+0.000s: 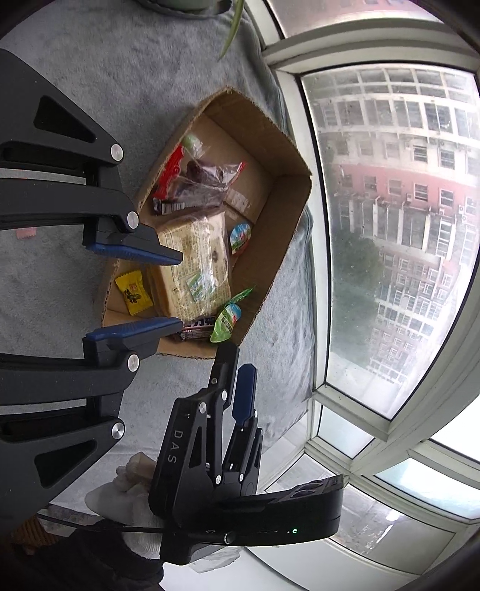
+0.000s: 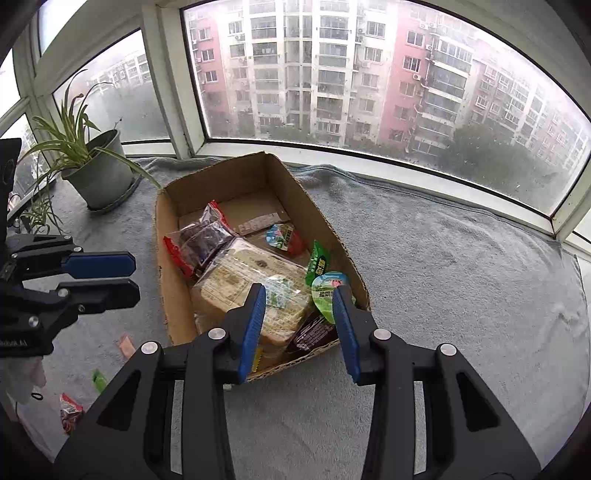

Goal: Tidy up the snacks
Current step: 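Withdraw both tools toward the red-trimmed bag and black candy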

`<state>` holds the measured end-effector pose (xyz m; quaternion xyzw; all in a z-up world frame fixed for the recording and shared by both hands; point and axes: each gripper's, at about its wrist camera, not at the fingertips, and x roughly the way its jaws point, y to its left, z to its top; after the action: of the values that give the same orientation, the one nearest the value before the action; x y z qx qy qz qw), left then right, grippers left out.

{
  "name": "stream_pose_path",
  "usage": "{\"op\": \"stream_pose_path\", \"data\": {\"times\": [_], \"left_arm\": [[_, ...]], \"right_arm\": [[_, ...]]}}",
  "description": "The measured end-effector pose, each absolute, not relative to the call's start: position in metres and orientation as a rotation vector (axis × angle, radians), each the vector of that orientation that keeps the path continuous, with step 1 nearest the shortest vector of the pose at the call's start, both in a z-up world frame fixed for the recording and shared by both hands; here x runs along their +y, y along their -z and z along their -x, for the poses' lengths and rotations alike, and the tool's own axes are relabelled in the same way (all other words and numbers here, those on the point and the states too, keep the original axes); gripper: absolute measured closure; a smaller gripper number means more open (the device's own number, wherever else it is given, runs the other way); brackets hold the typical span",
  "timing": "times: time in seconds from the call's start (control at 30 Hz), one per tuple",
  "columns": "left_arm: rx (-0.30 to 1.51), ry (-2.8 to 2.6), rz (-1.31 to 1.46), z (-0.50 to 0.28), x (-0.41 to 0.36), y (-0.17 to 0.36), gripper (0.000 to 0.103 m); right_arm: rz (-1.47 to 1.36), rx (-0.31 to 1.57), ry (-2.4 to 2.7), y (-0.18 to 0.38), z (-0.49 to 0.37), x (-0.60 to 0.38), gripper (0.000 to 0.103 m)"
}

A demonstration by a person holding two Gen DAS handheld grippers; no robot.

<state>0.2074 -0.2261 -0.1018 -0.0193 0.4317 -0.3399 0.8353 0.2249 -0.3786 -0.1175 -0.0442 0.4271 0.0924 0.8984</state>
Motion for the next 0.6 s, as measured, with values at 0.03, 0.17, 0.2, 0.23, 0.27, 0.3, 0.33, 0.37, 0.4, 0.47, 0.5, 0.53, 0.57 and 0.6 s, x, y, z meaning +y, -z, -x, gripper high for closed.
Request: {"op": "stream_pose_path", "data": {"times": [0.03, 0.17, 0.2, 0.23, 0.27, 0.3, 0.33, 0.37, 0.4, 0.47, 0.5, 0.53, 0.57, 0.6], "left_arm": [[0.911, 0.715, 0.048, -0.207, -0.220, 0.100, 0.076], [0.879, 0.693, 0.046, -0.199, -0.193, 0.089, 0.076], [0.873, 0.686, 0.045, -0.196, -0.185, 0.086, 0.076], [0.869, 0.678, 0.047, -0.193, -0.176, 0.084, 0.076], [0.867, 0.669, 0.054, -0.191, -0.167, 0.082, 0.076], [0.867, 0.665, 0.062, -0.189, -0.159, 0.083, 0.076], [0.869, 0.662, 0.067, -0.185, -0.151, 0.082, 0.076], [0.868, 0.657, 0.070, -0.182, -0.144, 0.082, 0.076], [0.863, 0.650, 0.070, -0.177, -0.137, 0.082, 0.076], [0.860, 0.640, 0.064, -0.166, -0.124, 0.084, 0.076], [0.861, 0.640, 0.061, -0.161, -0.119, 0.085, 0.076], [0.867, 0.643, 0.057, -0.155, -0.114, 0.087, 0.076], [0.875, 0.643, 0.050, -0.149, -0.112, 0.089, 0.075], [0.883, 0.641, 0.045, -0.142, -0.107, 0.092, 0.075]], "right_arm": [[0.095, 0.881, -0.199, 0.115, -0.221, -0.375, 0.064], [0.111, 0.852, -0.242, 0.100, -0.198, -0.358, 0.064], [0.111, 0.844, -0.256, 0.097, -0.192, -0.353, 0.064], [0.110, 0.840, -0.274, 0.094, -0.186, -0.348, 0.064], [0.110, 0.837, -0.292, 0.092, -0.180, -0.343, 0.064], [0.118, 0.836, -0.306, 0.091, -0.174, -0.337, 0.064], [0.128, 0.834, -0.320, 0.091, -0.168, -0.330, 0.064], [0.135, 0.834, -0.338, 0.091, -0.161, -0.323, 0.064], [0.139, 0.837, -0.360, 0.092, -0.155, -0.317, 0.064], [0.156, 0.847, -0.397, 0.096, -0.143, -0.302, 0.064], [0.165, 0.853, -0.415, 0.098, -0.138, -0.295, 0.064], [0.172, 0.861, -0.434, 0.101, -0.133, -0.288, 0.064], [0.176, 0.868, -0.451, 0.105, -0.128, -0.282, 0.064], [0.179, 0.876, -0.469, 0.108, -0.123, -0.276, 0.064]]}}
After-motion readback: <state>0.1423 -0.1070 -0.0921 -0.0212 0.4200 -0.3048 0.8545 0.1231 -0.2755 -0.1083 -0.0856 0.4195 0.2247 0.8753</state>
